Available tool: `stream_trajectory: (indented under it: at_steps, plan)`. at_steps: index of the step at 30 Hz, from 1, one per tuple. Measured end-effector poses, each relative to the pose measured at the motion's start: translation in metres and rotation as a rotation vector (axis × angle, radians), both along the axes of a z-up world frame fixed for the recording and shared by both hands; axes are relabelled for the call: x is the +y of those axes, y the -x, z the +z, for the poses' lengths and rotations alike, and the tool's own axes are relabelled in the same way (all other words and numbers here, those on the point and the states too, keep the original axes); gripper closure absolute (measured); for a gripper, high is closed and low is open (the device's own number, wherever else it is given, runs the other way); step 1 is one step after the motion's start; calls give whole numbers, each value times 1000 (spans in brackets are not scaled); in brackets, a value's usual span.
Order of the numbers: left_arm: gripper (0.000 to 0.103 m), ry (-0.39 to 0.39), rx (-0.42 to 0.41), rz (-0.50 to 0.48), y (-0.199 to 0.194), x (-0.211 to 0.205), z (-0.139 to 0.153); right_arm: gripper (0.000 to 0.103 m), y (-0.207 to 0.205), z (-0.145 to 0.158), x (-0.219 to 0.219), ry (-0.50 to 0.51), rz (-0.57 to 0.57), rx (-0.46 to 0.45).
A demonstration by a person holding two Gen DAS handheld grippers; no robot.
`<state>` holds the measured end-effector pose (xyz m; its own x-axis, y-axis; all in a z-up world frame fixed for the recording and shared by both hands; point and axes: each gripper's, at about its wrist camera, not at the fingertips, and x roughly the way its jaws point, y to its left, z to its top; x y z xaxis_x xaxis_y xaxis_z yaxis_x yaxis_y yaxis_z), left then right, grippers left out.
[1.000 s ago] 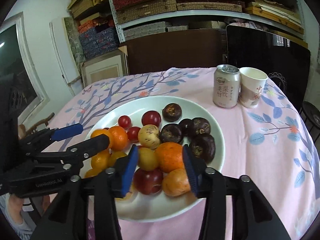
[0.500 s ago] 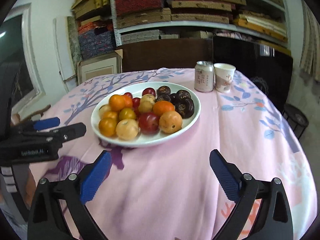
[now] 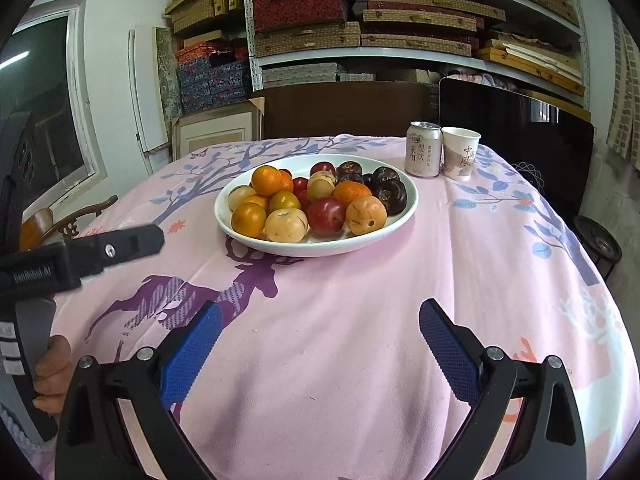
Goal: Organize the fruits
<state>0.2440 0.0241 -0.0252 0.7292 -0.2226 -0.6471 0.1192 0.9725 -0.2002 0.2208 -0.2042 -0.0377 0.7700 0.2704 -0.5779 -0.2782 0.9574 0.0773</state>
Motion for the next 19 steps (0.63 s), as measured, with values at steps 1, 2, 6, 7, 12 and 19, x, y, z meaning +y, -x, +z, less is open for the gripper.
stream_trajectory:
  at_steps: [1, 2, 6, 7, 12, 19]
  plan:
    - [4, -21, 9, 24, -1, -1, -2, 3, 0, 0, 0, 1, 0, 0]
    - [4, -33, 16, 43, -1, -2, -4, 3, 1, 0, 1, 2, 2, -3]
    - [4, -76, -44, 92, 4, 0, -2, 3, 1, -1, 2, 15, 2, -9]
    - [4, -105, -71, 110, 7, -1, 0, 3, 1, -2, 2, 18, 3, -8]
    - [4, -165, -79, 90, 9, -12, 0, 3, 1, -1, 1, 17, -7, -11]
    - [4, -193, -80, 77, 14, -17, 0, 3, 1, -1, -2, 11, -19, -6]
